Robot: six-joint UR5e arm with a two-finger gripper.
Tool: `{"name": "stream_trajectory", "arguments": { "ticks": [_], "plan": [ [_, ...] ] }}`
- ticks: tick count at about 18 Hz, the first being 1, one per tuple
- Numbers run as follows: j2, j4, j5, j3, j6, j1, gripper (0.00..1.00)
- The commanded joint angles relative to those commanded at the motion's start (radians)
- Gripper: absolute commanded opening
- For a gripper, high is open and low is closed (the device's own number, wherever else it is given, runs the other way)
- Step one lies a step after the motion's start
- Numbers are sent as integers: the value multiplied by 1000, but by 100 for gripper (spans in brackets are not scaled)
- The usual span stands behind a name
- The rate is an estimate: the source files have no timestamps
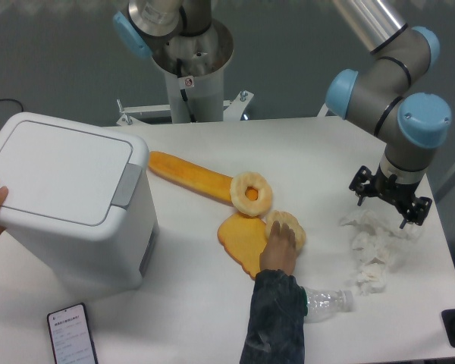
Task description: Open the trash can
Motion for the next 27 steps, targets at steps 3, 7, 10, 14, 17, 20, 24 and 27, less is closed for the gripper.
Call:
{"name": "stream_trajectory", "arguments": {
  "ticks": [3,7,10,14,17,20,24,27],
  "plan": [
    [9,0,-5,-2,2,2,100],
    [12,3,-14,-11,3,-3,100],
    [38,2,0,-37,3,-2,100],
    [60,34,60,-90,-6,-14,100],
    [90,51,38,-98,-46,-25,100],
    [124,43,-55,-104,-199,-24,96],
    [215,20,-94,-140,-291,-84,69],
    [264,0,-100,-138,-461,-155,46]
  ]
}}
